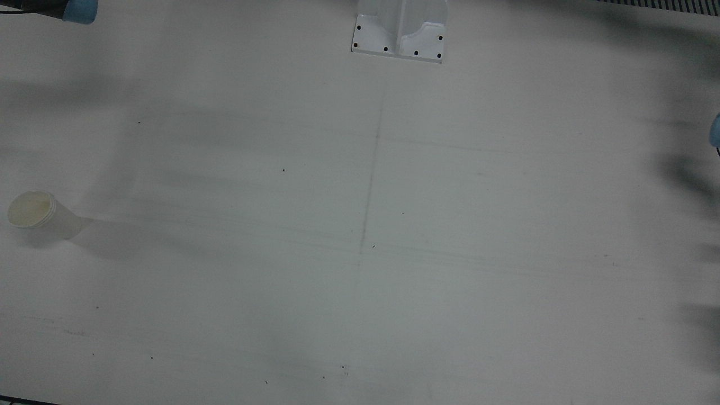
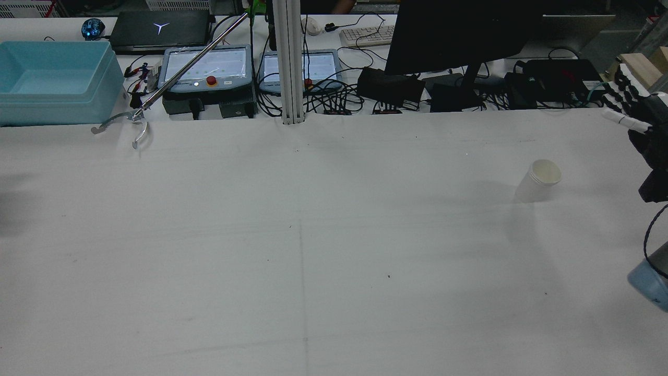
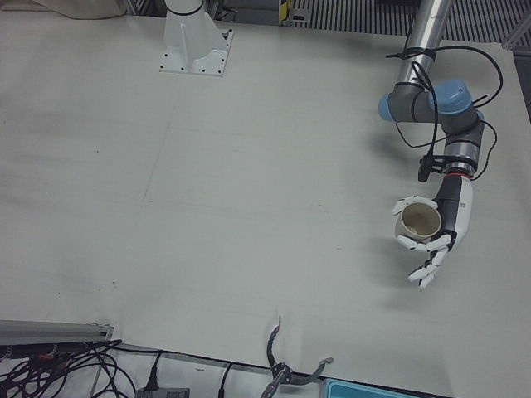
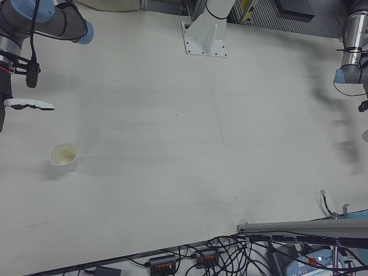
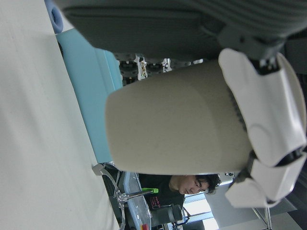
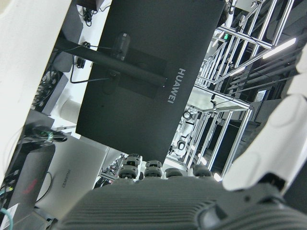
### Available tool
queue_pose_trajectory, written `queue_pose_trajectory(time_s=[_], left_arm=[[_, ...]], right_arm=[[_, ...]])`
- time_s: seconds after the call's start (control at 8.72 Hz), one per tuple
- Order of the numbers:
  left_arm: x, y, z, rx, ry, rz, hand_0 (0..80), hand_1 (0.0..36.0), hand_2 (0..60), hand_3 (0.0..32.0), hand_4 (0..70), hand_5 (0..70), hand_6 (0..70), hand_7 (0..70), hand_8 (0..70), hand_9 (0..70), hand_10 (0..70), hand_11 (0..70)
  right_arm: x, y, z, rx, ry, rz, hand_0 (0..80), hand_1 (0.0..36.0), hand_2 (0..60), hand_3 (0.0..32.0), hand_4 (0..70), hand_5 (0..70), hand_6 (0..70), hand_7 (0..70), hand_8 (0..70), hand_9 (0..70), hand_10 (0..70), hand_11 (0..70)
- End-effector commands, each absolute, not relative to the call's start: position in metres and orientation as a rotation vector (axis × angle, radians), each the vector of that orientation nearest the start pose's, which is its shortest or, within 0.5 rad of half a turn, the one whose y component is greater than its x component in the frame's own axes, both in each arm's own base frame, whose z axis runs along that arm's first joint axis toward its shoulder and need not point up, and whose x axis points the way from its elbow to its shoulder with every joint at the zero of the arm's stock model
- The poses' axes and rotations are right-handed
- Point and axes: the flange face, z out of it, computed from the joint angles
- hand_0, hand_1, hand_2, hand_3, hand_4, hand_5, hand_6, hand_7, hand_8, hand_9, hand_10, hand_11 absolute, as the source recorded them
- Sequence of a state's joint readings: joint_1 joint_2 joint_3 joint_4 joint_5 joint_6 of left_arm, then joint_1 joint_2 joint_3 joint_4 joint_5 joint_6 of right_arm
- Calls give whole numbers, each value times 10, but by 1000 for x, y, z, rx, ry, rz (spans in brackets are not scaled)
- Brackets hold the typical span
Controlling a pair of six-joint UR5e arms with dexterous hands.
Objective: Pour water
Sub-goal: 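Move the right hand toward the white paper cup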
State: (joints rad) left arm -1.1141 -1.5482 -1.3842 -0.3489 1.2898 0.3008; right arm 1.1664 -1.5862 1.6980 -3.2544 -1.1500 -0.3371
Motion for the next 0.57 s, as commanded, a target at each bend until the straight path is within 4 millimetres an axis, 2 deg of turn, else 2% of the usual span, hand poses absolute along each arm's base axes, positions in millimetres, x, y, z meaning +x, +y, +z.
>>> queue_pose_trajectory(time_s=[0.0,0.11,0.23,0.34,0.46], left_arm=[[63,-494,743,90,2184,-1848,481,146,360,0,550,458,180,202,88,126,117,177],[60,-488,745,88,2180,-1856,483,147,360,0,550,458,179,200,88,124,116,175],[55,-476,753,79,2165,-1873,482,149,362,0,548,457,178,200,87,123,116,176],[49,-465,757,81,2161,-1877,482,151,367,0,548,458,178,200,87,124,119,179],[45,-458,756,81,2163,-1876,485,152,366,0,544,459,178,198,87,124,118,179]], right_arm=[[-14,-467,743,-436,2302,-2466,399,91,107,0,12,0,0,0,30,53,48,79],[-15,-467,752,-443,2304,-2462,401,92,104,0,3,0,0,0,29,52,48,80],[-20,-472,748,-454,2320,-2457,412,100,109,0,10,0,0,0,28,49,45,76],[-37,-483,739,-478,2351,-2440,411,100,118,0,15,0,0,0,31,54,48,82],[-55,-488,738,-480,2344,-2425,410,97,112,0,20,0,0,0,27,51,46,78]])
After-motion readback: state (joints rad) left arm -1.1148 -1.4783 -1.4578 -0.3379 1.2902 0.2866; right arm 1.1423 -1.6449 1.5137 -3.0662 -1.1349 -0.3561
